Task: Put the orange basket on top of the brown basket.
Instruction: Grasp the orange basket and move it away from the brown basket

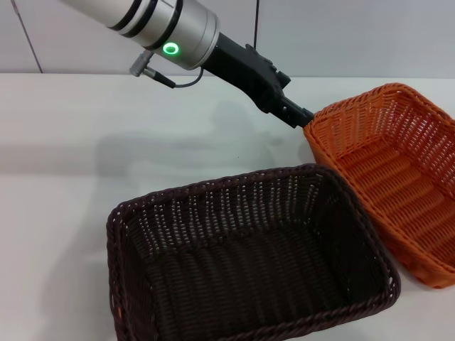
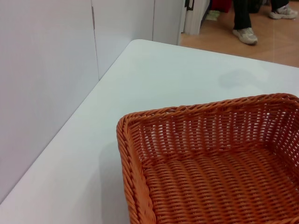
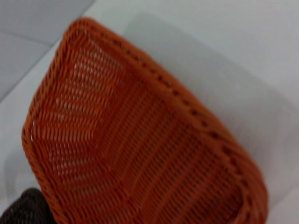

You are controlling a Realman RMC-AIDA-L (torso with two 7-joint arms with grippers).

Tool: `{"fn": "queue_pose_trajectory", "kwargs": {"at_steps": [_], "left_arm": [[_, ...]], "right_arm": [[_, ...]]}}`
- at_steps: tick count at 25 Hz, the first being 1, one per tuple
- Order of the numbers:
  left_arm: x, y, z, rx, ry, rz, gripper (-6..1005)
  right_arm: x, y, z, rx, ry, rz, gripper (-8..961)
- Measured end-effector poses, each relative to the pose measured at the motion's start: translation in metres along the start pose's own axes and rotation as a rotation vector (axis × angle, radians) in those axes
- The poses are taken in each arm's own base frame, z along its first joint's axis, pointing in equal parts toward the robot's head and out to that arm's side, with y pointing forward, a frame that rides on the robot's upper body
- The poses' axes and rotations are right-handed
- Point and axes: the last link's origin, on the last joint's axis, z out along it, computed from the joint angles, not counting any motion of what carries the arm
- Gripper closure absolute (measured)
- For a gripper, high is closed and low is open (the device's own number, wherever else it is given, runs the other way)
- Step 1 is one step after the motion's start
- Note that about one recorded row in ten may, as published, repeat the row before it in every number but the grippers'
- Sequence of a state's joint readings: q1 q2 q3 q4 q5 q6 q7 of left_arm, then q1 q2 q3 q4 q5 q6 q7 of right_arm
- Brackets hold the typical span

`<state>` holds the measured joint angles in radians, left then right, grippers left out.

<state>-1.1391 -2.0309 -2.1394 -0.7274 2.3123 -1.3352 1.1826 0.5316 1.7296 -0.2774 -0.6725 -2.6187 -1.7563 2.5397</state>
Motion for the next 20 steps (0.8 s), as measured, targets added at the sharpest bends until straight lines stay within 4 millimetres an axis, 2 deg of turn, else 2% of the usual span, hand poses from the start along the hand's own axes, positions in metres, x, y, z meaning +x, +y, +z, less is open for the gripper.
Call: {"fn": "queue_pose_trajectory", "kwargs": {"at_steps": [10,20], "left_arm": [[0.001,-0.002,0.004,0.016,-0.004,0.003,137],[-0.001,-0.004,0.003,0.025,-0.003,0.000,138]], "right_arm": [[0.000,0.014,0.023,-0.042,0.055,-0.027,125],[0.001,0.019,0.027,-0.062,0.071,-0.035,125]]}}
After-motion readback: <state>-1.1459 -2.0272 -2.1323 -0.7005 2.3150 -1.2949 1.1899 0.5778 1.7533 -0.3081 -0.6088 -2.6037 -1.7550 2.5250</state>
